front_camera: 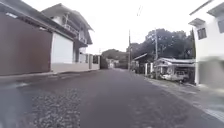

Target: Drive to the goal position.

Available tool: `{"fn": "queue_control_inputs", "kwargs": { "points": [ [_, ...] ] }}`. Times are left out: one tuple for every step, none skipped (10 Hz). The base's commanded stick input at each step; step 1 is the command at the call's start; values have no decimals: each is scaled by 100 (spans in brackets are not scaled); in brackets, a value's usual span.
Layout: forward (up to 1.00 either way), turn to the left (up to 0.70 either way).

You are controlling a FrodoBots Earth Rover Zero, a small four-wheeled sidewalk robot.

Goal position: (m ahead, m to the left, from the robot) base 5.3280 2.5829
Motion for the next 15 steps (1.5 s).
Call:
{"fn": "queue_control_inputs", "kwargs": {
  "points": [
    [50, 0],
    [50, 0],
    [50, 0],
    [50, 0],
    [50, 0],
    [50, 0],
    [50, 0],
    [50, 0],
    [50, 0],
    [50, 0],
    [50, 0],
    [50, 0],
    [50, 0],
    [50, 0],
    [50, 0]
  ]
}}
